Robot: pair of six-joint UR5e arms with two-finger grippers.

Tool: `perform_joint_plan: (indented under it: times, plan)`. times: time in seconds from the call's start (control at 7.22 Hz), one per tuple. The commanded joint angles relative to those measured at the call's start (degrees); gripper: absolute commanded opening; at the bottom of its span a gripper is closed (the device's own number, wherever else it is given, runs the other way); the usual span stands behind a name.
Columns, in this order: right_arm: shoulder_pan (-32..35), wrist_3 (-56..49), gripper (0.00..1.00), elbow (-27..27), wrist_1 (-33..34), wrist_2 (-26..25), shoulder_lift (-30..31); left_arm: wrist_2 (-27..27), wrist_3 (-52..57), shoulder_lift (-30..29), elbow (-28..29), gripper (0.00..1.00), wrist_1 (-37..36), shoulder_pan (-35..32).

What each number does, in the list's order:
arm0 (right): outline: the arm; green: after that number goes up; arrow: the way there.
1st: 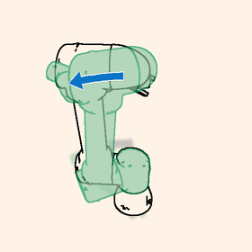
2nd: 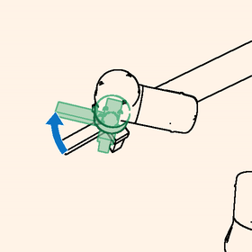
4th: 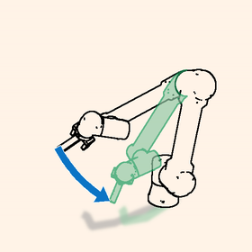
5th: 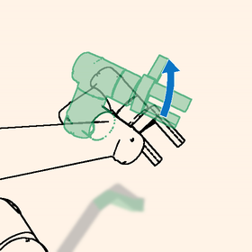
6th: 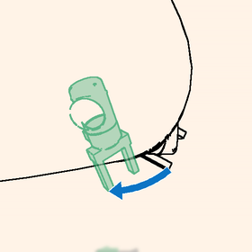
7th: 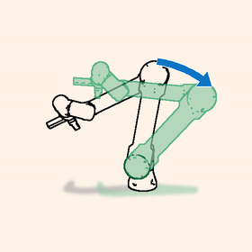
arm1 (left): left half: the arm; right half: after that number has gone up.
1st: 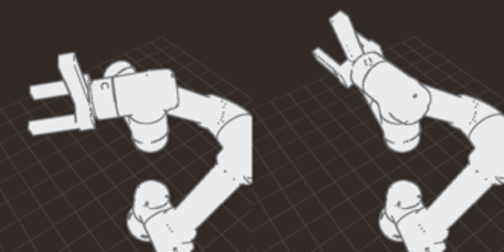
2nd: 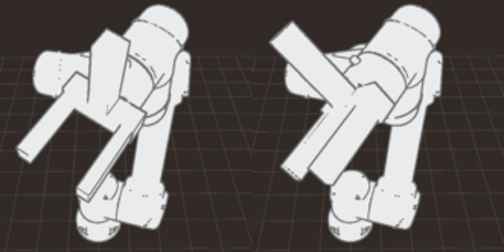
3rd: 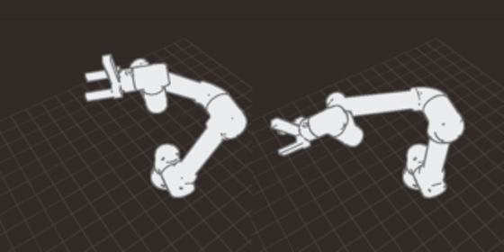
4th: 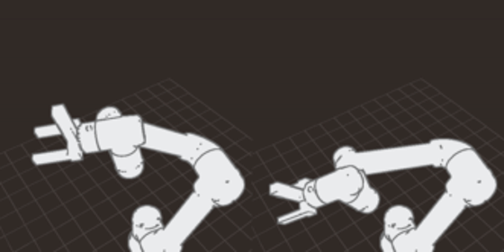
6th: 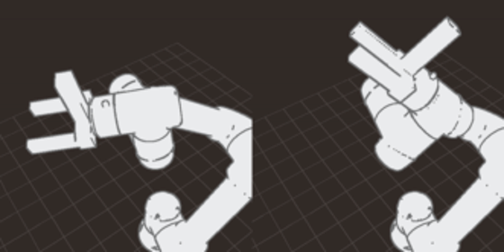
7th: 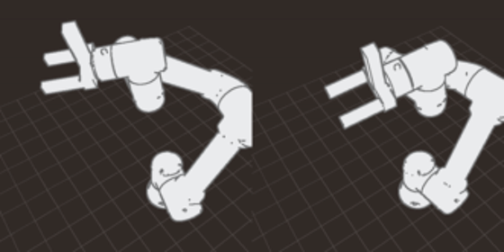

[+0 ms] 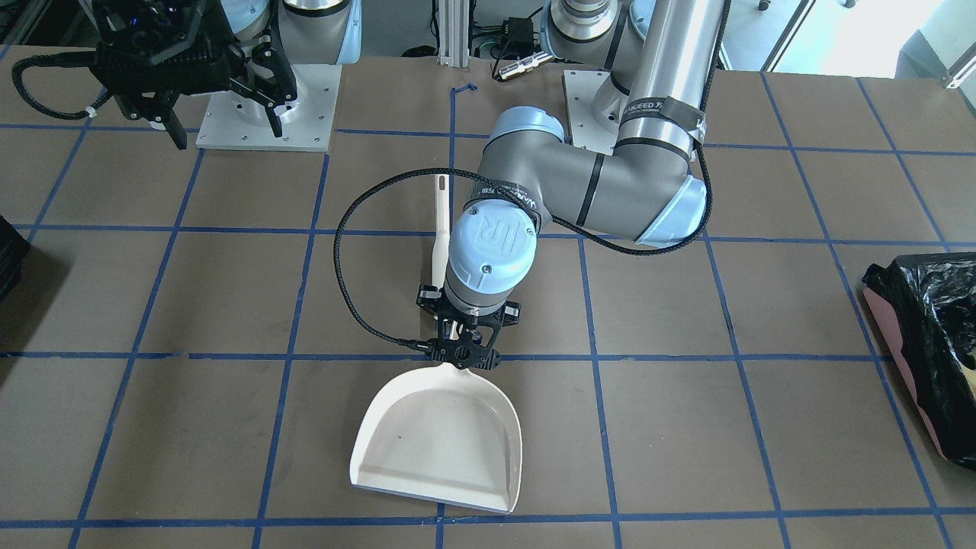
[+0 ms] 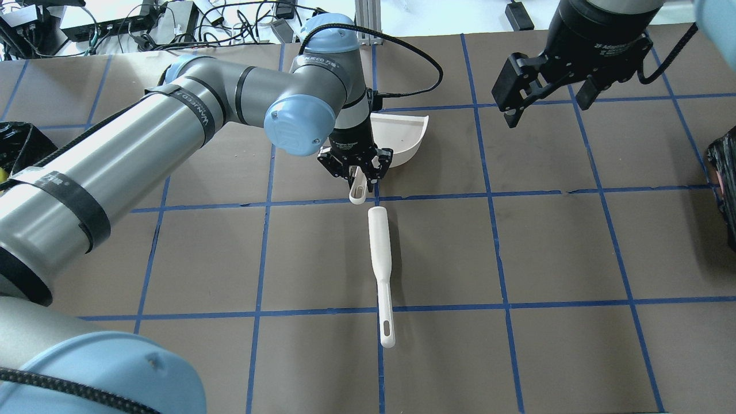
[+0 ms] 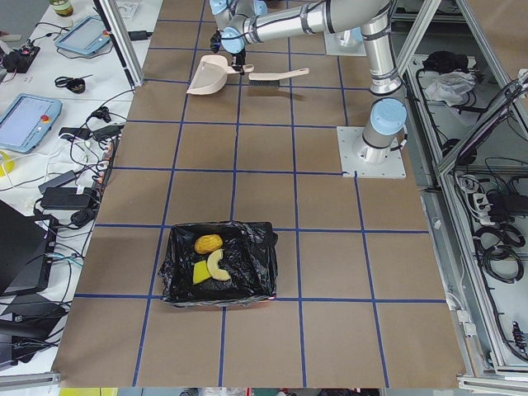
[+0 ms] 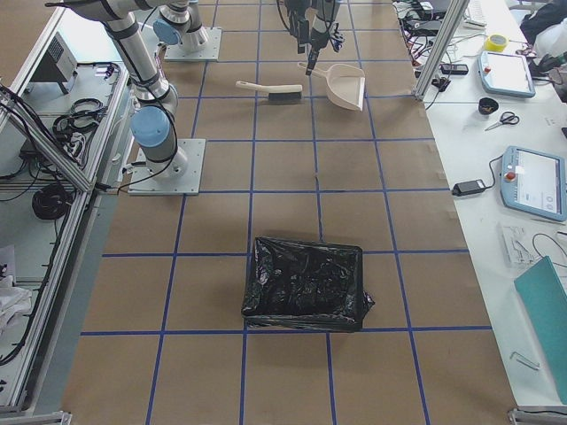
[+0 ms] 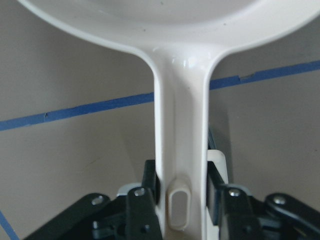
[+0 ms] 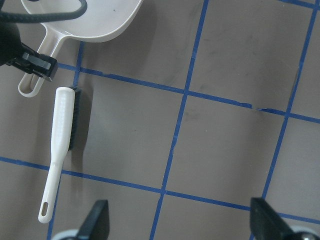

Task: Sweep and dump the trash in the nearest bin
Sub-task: 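Carry the dustpan back and set it down beside the brush with the left gripper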

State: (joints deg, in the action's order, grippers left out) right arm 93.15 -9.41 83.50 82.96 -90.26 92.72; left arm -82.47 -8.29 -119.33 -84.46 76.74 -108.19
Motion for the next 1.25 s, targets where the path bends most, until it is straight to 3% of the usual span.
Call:
perform_joint_plan:
  times: [0.0,1.11]
  plan:
    - [0.01,-0.08,1.0,0.0,-0.17,0.0,0.0,0.21,-0.68,-0.56,0.0,0.0,-1.07,-0.27]
    - [0.01,-0.7,1.0,0.26,0.0,0.09,0.0,1.6,-4.98,-2.14,-0.09,0.0,-3.27,-1.94]
